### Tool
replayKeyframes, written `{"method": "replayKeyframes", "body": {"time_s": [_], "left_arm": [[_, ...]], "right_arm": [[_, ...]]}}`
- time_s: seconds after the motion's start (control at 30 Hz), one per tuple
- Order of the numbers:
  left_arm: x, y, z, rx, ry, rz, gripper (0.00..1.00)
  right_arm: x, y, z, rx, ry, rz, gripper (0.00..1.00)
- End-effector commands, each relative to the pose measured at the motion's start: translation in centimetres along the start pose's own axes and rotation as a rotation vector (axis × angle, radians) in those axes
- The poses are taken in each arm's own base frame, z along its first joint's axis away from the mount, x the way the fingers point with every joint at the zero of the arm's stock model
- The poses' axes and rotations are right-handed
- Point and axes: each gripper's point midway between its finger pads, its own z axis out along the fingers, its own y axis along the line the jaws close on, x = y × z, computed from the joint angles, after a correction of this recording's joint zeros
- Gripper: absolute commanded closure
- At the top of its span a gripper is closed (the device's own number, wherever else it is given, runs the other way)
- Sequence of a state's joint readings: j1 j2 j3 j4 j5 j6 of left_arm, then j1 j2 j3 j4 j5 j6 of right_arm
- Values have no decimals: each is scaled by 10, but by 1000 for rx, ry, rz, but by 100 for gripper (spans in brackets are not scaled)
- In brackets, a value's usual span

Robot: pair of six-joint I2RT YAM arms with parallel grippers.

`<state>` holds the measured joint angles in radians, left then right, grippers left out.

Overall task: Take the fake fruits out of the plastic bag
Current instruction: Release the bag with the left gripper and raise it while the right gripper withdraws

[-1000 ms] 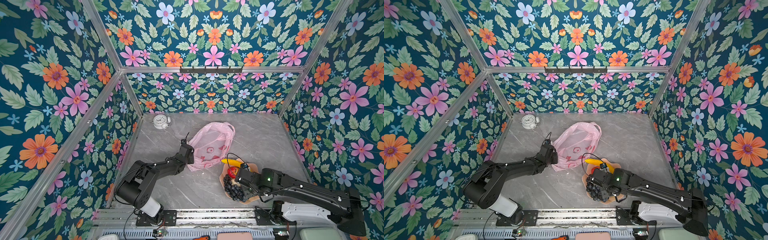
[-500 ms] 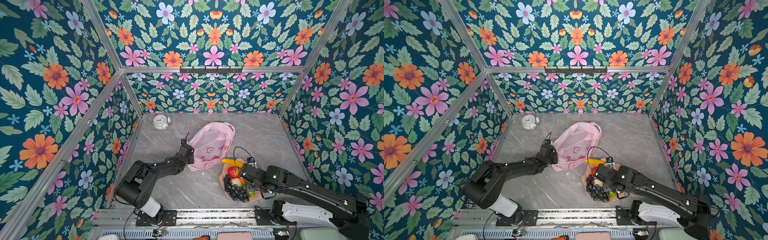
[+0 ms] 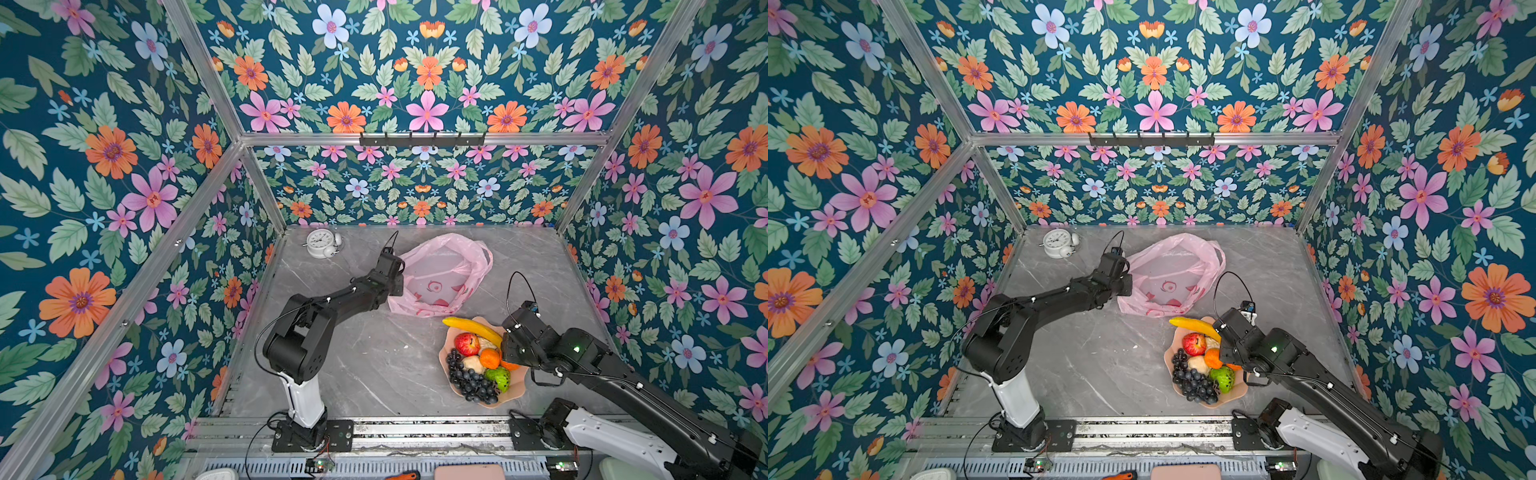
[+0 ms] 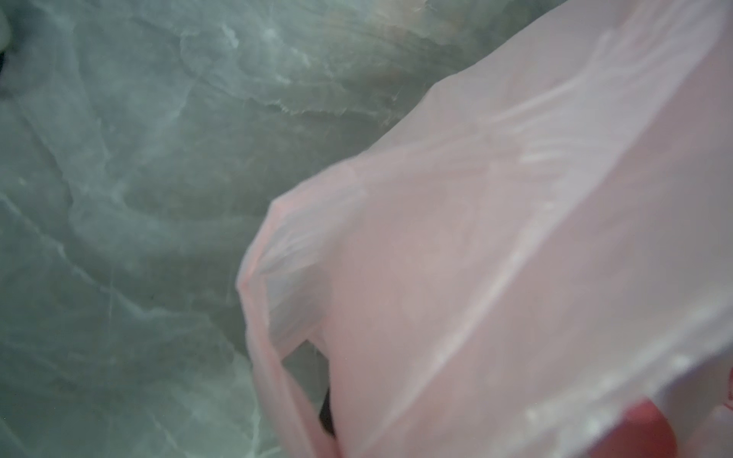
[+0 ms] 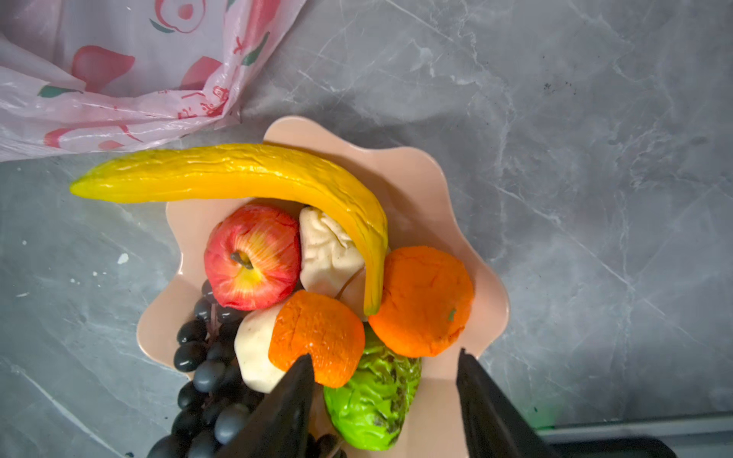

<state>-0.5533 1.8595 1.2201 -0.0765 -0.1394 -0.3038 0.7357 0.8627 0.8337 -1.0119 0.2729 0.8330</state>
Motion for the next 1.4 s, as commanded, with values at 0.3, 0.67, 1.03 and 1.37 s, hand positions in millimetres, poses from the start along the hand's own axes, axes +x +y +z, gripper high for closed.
{"method": "replayKeyframes", "body": {"time_s": [0.3,0.67,1.03,1.37], "left_arm": [[-69,0,50,-20,47,235,90],[-120,24,98,-112,-21,315,73],[-159,38,67,-183,-87,232,32],[-124,32,-35,-15,-90,-57,18]], "right_arm": [[-18,-13,8,-33,-112,59,25],[-16,-17,16,-40,-132,98,7],[-9,-29,13,2,-103,197,1],[2,-48,20,64,-15,336,1]]}}
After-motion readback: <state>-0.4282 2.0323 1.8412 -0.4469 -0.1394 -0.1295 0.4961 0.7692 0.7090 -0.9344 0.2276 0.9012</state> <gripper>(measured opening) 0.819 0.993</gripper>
